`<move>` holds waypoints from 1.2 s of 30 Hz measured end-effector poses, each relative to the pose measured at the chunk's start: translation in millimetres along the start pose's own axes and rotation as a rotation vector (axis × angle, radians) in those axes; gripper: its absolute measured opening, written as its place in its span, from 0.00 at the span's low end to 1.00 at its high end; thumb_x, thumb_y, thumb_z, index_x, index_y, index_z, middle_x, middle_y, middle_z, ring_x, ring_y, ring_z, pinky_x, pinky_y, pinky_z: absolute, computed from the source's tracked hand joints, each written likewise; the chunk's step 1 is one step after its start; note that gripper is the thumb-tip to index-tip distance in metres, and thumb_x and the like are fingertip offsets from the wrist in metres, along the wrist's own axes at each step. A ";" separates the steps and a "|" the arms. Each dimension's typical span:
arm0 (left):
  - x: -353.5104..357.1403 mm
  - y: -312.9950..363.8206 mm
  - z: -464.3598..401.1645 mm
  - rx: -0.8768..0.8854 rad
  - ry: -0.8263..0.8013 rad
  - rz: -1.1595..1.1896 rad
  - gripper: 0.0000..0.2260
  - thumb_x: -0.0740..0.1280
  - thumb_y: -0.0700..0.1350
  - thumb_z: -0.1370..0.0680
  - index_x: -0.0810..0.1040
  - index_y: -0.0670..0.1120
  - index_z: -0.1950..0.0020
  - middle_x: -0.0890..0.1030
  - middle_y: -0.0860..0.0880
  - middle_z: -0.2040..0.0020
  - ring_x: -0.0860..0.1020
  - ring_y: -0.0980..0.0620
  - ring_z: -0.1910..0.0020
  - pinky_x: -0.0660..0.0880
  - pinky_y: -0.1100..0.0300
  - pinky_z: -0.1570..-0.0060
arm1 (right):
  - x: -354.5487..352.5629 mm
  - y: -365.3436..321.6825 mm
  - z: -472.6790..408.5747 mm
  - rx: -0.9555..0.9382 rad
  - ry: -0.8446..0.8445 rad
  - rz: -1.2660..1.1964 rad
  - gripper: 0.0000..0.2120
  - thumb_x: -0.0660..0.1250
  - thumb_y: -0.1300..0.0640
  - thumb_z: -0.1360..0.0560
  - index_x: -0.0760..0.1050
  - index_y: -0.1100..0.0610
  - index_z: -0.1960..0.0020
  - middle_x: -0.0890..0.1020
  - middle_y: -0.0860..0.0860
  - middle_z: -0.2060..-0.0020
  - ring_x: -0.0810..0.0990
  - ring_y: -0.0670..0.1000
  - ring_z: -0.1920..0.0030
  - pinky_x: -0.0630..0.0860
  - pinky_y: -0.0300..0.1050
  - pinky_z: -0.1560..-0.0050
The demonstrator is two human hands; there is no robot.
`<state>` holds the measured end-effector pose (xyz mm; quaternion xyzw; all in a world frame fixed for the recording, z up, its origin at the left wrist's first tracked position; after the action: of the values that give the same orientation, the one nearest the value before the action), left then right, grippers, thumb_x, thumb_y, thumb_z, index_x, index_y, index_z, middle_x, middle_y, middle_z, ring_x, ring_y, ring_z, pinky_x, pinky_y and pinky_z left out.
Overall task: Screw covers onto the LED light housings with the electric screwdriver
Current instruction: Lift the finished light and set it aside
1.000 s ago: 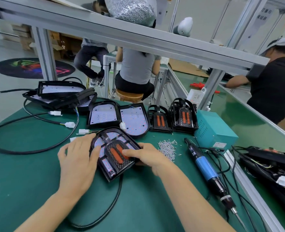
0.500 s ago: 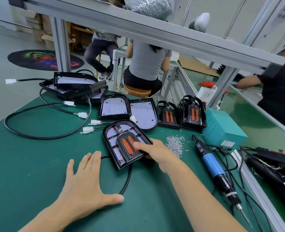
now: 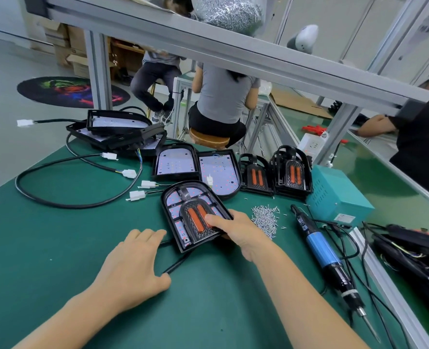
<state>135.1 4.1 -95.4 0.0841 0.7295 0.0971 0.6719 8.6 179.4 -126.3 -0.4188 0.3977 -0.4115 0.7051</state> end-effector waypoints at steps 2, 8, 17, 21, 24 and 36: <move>-2.6 -0.4 -4.8 -0.018 0.023 -0.022 0.31 0.60 0.57 0.29 0.61 0.53 0.27 0.70 0.58 0.39 0.73 0.53 0.42 0.71 0.60 0.48 | -1.1 -1.8 3.9 -0.009 0.004 -0.015 0.24 0.76 0.47 0.30 0.75 0.52 0.39 0.82 0.46 0.46 0.79 0.47 0.44 0.73 0.37 0.49; -1.4 -10.6 -15.0 -0.084 0.036 -0.017 0.12 0.58 0.47 0.26 0.73 0.51 0.45 0.77 0.54 0.50 0.76 0.49 0.50 0.73 0.57 0.53 | -2.6 -2.1 14.8 -0.042 0.008 -0.087 0.18 0.76 0.55 0.30 0.75 0.55 0.42 0.84 0.47 0.50 0.80 0.46 0.51 0.71 0.36 0.54; 1.3 -36.3 -30.8 -0.373 -0.084 0.779 0.12 0.67 0.42 0.33 0.76 0.49 0.51 0.81 0.50 0.69 0.72 0.49 0.71 0.70 0.60 0.67 | 13.6 -3.9 17.1 -0.014 -0.032 -0.220 0.20 0.76 0.56 0.31 0.75 0.57 0.42 0.85 0.51 0.53 0.81 0.50 0.54 0.77 0.52 0.41; 1.6 -29.2 -35.3 -0.358 -0.157 1.094 0.20 0.76 0.59 0.39 0.84 0.45 0.57 0.74 0.48 0.74 0.66 0.53 0.73 0.61 0.62 0.73 | 19.1 -7.6 19.8 -0.002 -0.053 -0.319 0.20 0.74 0.59 0.28 0.73 0.58 0.39 0.84 0.51 0.57 0.81 0.48 0.60 0.78 0.41 0.59; 0.5 -30.0 -36.3 -0.323 -0.166 1.042 0.19 0.79 0.56 0.38 0.84 0.47 0.54 0.70 0.52 0.75 0.65 0.57 0.77 0.61 0.65 0.75 | 21.3 -12.7 24.0 -0.021 -0.065 -0.377 0.18 0.72 0.64 0.28 0.73 0.58 0.39 0.84 0.51 0.61 0.81 0.46 0.65 0.77 0.37 0.65; -13.7 -13.8 -53.3 -0.181 -0.166 1.277 0.13 0.71 0.54 0.32 0.86 0.48 0.54 0.71 0.49 0.69 0.59 0.54 0.76 0.57 0.67 0.79 | 18.6 -46.4 46.1 -0.162 -0.022 -0.534 0.10 0.63 0.57 0.19 0.76 0.55 0.38 0.86 0.53 0.50 0.84 0.50 0.56 0.79 0.41 0.59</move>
<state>83.2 -14.3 -81.6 0.4515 0.4705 0.5317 0.5404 45.3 160.2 -72.3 -0.5682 0.2972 -0.5450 0.5402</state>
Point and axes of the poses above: each hand's wrist, its own z-axis away from the middle knuckle, its own x-axis out of the palm, y = z × x, the point moved 8 cm from there along -z, towards the middle knuckle
